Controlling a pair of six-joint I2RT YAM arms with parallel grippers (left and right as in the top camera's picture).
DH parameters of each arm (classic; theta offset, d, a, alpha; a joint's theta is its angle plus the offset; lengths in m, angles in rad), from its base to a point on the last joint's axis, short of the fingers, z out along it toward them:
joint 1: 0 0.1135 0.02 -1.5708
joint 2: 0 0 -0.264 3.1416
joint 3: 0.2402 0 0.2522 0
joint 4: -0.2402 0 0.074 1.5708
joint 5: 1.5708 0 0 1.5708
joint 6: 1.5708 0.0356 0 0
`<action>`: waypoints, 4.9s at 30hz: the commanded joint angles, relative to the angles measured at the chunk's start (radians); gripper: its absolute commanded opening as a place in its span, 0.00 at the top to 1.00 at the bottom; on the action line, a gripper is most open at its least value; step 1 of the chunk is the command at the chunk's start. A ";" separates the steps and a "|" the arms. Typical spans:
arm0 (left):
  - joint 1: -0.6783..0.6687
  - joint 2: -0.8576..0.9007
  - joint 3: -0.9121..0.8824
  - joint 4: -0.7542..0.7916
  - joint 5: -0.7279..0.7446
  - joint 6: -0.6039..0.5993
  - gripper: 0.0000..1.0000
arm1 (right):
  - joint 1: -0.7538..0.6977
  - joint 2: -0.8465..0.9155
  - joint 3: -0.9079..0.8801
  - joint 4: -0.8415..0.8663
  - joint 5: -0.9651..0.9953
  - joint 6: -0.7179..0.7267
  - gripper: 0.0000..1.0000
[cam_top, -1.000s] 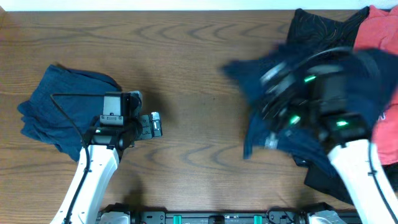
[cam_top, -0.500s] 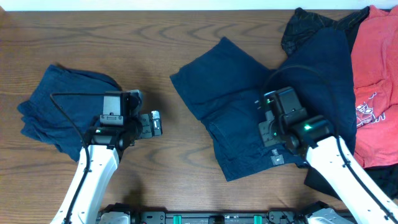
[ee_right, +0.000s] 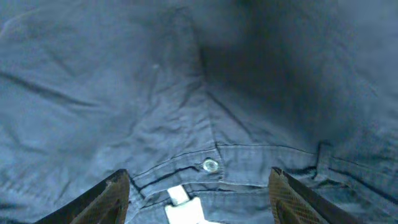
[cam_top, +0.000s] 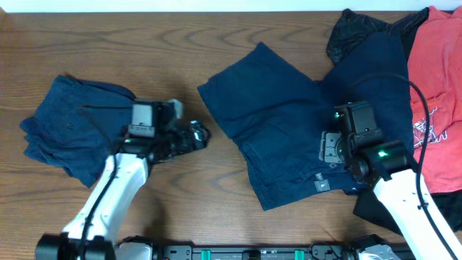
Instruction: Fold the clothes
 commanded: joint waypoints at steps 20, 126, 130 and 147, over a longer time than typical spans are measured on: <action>-0.550 0.358 0.003 0.254 -0.009 -0.323 0.94 | -0.111 -0.009 0.005 -0.005 0.021 0.051 0.30; 0.216 0.111 0.144 -0.595 -0.313 0.020 0.94 | -0.446 0.911 0.256 0.649 -0.274 -0.209 0.99; 0.216 0.111 0.144 -0.595 -0.313 0.020 0.94 | -0.534 0.903 0.269 0.566 0.126 -0.070 0.99; 0.216 0.111 0.144 -0.562 -0.313 0.021 0.94 | -0.940 0.718 0.582 0.262 -0.453 -0.139 0.85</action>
